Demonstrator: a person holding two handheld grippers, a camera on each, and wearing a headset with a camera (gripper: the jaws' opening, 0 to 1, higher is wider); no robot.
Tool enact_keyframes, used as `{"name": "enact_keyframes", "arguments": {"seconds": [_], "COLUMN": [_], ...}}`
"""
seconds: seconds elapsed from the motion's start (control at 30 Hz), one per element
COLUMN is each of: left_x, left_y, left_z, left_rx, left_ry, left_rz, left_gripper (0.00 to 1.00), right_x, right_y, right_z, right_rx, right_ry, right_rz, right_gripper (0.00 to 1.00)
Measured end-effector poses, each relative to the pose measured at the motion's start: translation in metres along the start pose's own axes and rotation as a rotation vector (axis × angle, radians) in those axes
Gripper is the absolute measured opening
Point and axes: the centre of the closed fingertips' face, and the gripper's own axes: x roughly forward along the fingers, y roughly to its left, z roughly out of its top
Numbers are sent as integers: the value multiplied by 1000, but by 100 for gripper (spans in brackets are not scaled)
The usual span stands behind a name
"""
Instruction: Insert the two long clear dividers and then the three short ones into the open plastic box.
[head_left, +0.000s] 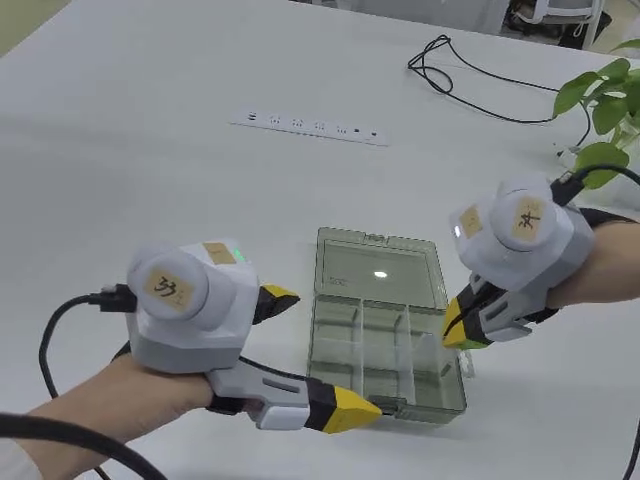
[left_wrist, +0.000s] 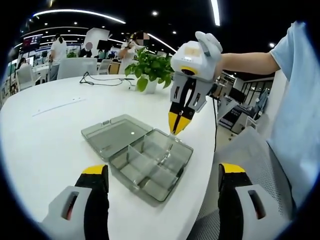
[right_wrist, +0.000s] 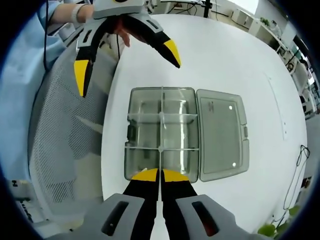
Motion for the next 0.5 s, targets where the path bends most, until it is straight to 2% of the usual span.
{"name": "enact_keyframes", "arguments": {"seconds": [0.27,0.5], "left_x": [-4,-2], "left_y": [3,1], "left_z": [-2,-3], "left_rx": [-8,-11], "left_ry": [1,5], "left_rz": [9,4], "left_gripper": [92,92], "right_x": [11,19], "right_y": [-1,0], "right_z": [-4,-6], "right_rx": [-10,-6], "right_ry": [14,15], "right_rz": [7,7], "right_gripper": [2,2]}}
